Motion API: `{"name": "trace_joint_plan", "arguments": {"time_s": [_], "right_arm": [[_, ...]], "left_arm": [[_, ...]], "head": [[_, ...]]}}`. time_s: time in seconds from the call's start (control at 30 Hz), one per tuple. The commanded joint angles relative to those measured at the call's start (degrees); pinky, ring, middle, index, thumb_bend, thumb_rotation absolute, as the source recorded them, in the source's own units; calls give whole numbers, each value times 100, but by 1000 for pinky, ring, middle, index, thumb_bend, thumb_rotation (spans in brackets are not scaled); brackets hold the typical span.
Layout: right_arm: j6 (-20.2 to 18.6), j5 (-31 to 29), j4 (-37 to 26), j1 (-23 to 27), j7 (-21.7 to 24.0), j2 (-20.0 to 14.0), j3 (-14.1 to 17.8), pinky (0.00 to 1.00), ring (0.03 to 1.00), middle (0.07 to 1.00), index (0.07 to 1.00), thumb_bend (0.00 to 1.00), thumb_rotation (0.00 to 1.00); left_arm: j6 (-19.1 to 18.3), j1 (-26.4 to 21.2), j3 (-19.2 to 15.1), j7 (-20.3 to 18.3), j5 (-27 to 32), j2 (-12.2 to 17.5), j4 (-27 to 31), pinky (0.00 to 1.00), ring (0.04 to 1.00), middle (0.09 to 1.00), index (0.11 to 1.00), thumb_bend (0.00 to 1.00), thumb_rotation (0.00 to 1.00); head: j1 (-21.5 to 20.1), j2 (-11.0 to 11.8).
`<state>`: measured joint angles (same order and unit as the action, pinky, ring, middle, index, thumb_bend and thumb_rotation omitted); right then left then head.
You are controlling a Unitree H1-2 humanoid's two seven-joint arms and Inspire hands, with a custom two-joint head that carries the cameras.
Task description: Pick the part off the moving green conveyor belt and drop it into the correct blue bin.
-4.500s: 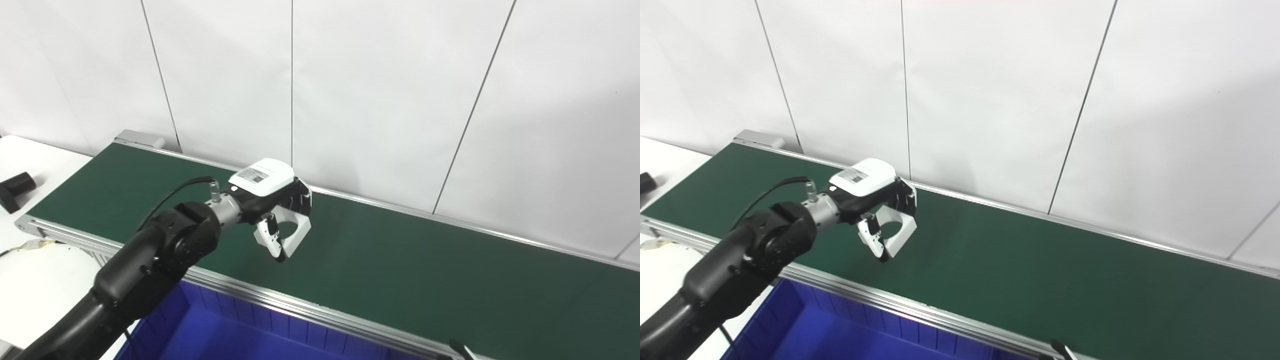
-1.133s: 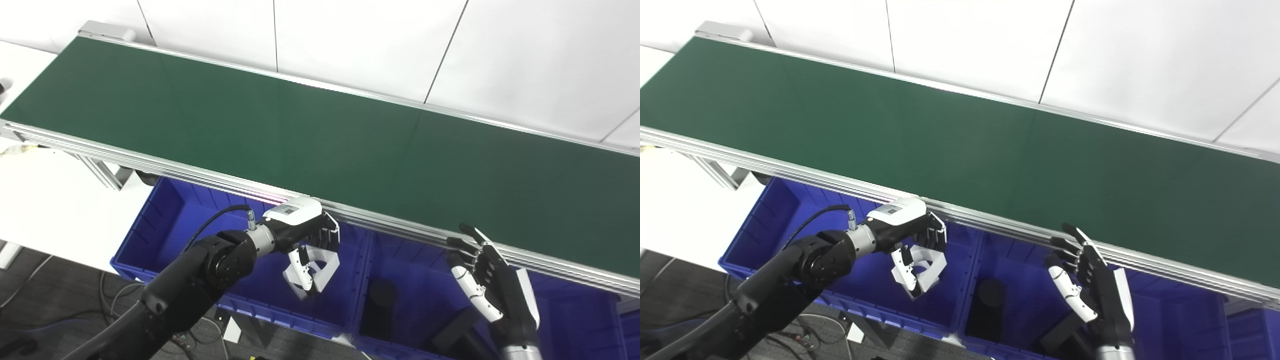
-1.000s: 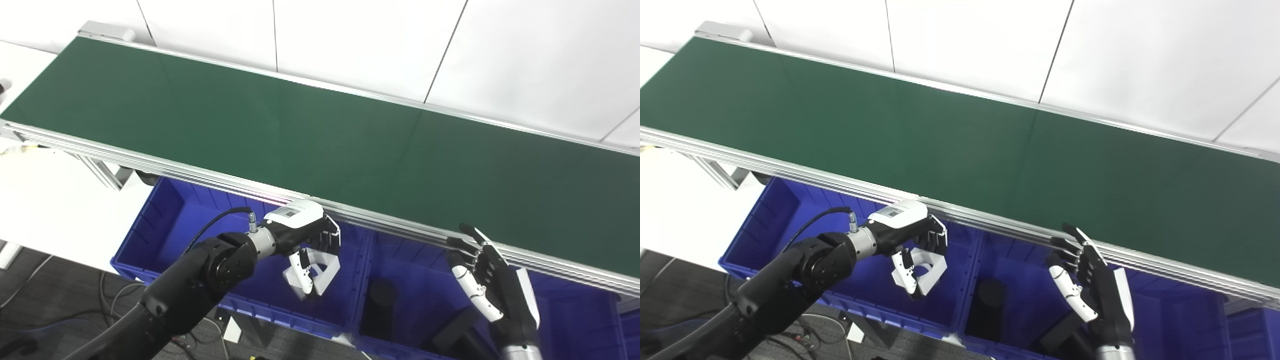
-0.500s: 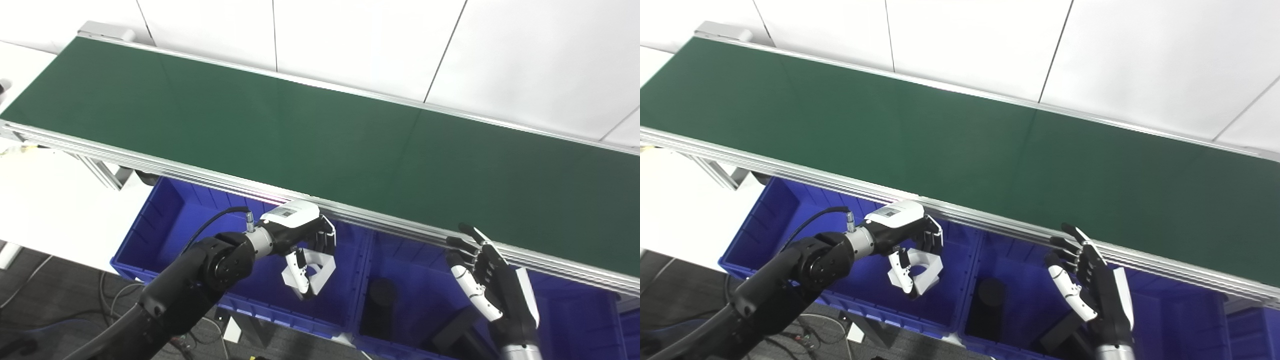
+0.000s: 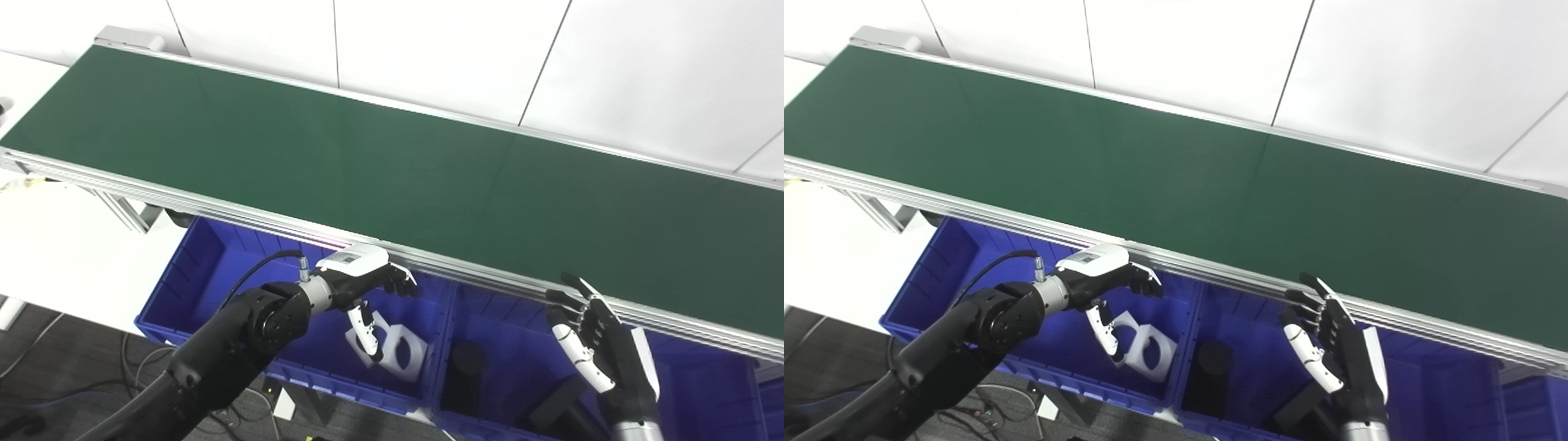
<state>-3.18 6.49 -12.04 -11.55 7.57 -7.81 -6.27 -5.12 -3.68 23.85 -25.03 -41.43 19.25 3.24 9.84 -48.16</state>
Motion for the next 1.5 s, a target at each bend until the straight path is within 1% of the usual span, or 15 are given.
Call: {"name": "trace_joint_plan", "arguments": {"time_s": [0.0, 0.2, 0.27, 0.33, 0.37, 0.43, 0.5, 0.6, 0.67, 0.83, 1.03, 1.1, 1.27, 1.33, 1.47], "right_arm": [[69, 21, -131, 47, -43, 18, 8, 647, 713, 757, 855, 393, 493], [120, 103, -111, 14, -61, 43, -8, 648, 716, 760, 857, 384, 485], [154, 101, -80, 0, -60, 53, -13, 649, 718, 761, 857, 393, 492], [166, 71, -59, -14, -52, 72, -13, 652, 720, 762, 859, 401, 498], [166, 73, -51, -18, -50, 77, -15, 653, 721, 763, 859, 403, 499], [174, 74, -29, -28, -48, 90, -24, 656, 723, 764, 861, 406, 507], [193, 93, -6, -38, -47, 91, -36, 657, 724, 767, 862, 401, 506], [210, 128, 13, -61, -51, 93, -57, 659, 729, 775, 866, 386, 496], [222, 164, 15, -81, -58, 94, -82, 659, 728, 774, 867, 378, 494], [283, 254, 64, -123, -110, 128, -114, 654, 722, 770, 866, 375, 502], [431, 215, 151, -169, -167, 168, -147, 661, 727, 774, 866, 370, 481], [426, 235, 175, -178, -186, 170, -165, 667, 732, 776, 868, 371, 486], [480, 308, 219, -211, -246, 184, -231, 668, 734, 778, 868, 374, 510], [535, 321, 245, -230, -279, 203, -254, 664, 732, 777, 868, 375, 509], [631, 343, 301, -250, -321, 233, -278, 659, 729, 773, 866, 369, 509]], "left_arm": [[55, -66, -53, 114, 31, 69, 153, 703, 706, 730, 733, 921, 98], [108, -18, -96, 133, 165, 66, 202, 689, 687, 710, 713, 928, 181], [55, 64, -176, 79, 423, 12, 332, 702, 703, 723, 713, 929, 271], [72, 176, -327, 81, 886, -93, 425, 673, 706, 729, 714, 937, 302], [143, 234, -396, 134, 1090, -150, 439, 649, 704, 737, 729, 941, 343], [252, 390, -568, 203, 1622, -312, 494, 617, 689, 727, 740, 956, 346], [424, 527, -723, 251, 2202, -505, 493, 615, 685, 726, 752, 972, 380], [692, 686, -869, 332, 2906, -793, 427, 622, 686, 745, 787, 1000, 486], [769, 777, -953, 344, 3309, -981, 425, 630, 703, 768, 802, 1000, 505], [986, 871, -1059, 466, 3686, -1219, 426, 686, 777, 852, 859, 1000, 564], [851, 1001, -1254, 614, 4415, -1589, 494, 775, 845, 903, 908, 1000, 552], [953, 1043, -1288, 738, 4434, -1723, 419, 780, 854, 905, 910, 1000, 565], [1795, 1058, -1382, 1285, 4130, -2117, -338, 726, 804, 838, 859, 967, 699], [2035, 1025, -1428, 1403, 4085, -2158, -624, 710, 786, 817, 841, 975, 731], [2200, 1004, -1539, 1506, 4063, -2101, -902, 692, 758, 795, 803, 990, 714]], "head": [[5, -2], [-126, 105], [-242, 192], [-323, 251], [-323, 251], [-378, 343], [-422, 396], [-497, 480], [-550, 541], [-674, 695], [-870, 849], [-955, 894], [-1102, 974], [-1156, 1013], [-1251, 1064]]}}
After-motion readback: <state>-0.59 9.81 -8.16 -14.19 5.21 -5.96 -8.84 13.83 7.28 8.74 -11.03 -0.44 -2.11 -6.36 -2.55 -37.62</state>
